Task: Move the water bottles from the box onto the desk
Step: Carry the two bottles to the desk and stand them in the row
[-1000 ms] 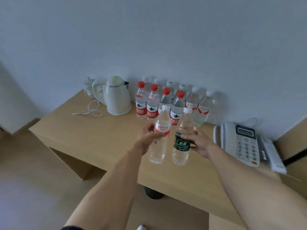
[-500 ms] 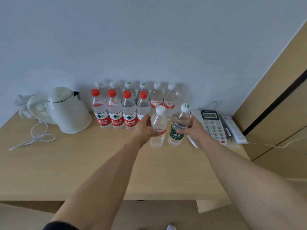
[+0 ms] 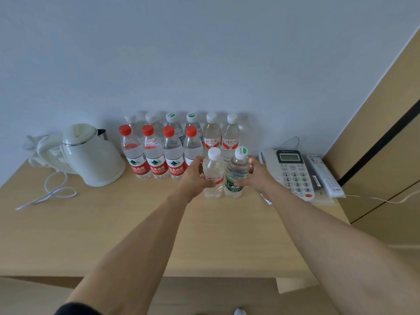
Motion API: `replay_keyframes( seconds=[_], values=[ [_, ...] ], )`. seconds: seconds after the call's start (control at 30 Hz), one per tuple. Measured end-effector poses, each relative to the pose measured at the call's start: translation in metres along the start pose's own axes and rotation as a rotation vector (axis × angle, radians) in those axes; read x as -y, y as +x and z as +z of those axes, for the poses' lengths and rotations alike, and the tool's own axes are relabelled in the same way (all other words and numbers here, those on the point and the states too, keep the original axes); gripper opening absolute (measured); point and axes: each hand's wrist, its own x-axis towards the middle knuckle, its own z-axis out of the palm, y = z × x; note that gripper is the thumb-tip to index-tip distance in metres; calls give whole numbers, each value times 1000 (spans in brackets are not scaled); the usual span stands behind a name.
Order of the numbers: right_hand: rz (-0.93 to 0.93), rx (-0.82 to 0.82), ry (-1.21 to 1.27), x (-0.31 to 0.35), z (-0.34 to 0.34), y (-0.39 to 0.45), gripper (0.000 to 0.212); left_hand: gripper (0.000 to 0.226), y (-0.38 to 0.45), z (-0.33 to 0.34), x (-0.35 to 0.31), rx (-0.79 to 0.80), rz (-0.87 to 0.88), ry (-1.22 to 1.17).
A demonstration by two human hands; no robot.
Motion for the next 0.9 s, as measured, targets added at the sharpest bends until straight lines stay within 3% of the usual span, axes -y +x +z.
replay_keyframes(
  seconds=[0.13,0.33,0.5,0.67,0.9],
  values=[
    [-19,8,-63,-2,-1,6,86,69,0,-6,-9,-17,5,167],
    [-96,25,-197,1,-3,11,78,79,-12,-30,-42,-88,185,491],
    [-118,29,-211,4,-4,10,72,64,-8,-37,-81,-145,381,738],
    [-206,-28,-206,20,-13,6,65,49,7,-33,-97,-187,418,1015],
    [-251,-54,-255,22,-14,3,66,44,25,-31,-105,-192,455,1119]
  ],
)
